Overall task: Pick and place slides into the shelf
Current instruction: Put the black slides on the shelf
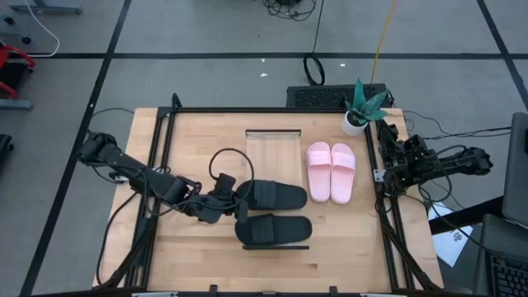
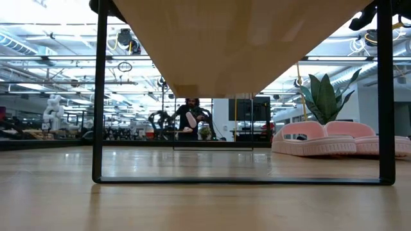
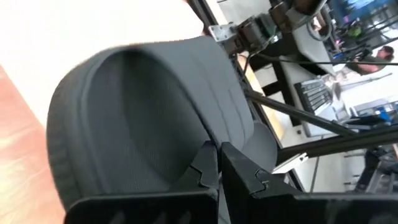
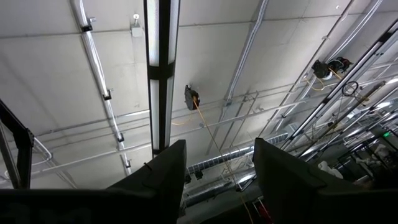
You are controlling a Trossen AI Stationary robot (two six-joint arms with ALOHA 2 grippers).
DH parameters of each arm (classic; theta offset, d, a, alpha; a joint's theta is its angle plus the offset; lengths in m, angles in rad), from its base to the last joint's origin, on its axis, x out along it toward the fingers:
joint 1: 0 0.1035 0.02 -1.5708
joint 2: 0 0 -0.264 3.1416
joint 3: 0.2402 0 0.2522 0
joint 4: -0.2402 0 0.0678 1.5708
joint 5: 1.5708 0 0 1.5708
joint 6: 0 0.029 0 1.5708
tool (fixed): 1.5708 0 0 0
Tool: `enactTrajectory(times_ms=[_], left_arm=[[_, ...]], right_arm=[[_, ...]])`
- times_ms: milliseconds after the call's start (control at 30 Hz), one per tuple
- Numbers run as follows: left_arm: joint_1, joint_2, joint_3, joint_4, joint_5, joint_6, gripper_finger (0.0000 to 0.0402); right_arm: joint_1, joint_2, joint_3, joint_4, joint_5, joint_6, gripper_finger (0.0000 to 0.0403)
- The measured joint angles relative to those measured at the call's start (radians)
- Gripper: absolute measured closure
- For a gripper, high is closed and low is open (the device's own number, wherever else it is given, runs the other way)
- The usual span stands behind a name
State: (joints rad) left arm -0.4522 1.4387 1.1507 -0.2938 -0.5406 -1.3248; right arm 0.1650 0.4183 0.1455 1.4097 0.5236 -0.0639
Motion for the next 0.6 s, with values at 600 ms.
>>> enactTrajectory(times_ms=[600], left_arm=[[0.004,-0.001,0.000,-0.046,0.149,0.036,0.0401]], right_arm=[[0.000,0.000,0.000,0.001,0.000,0.000,0.0225]])
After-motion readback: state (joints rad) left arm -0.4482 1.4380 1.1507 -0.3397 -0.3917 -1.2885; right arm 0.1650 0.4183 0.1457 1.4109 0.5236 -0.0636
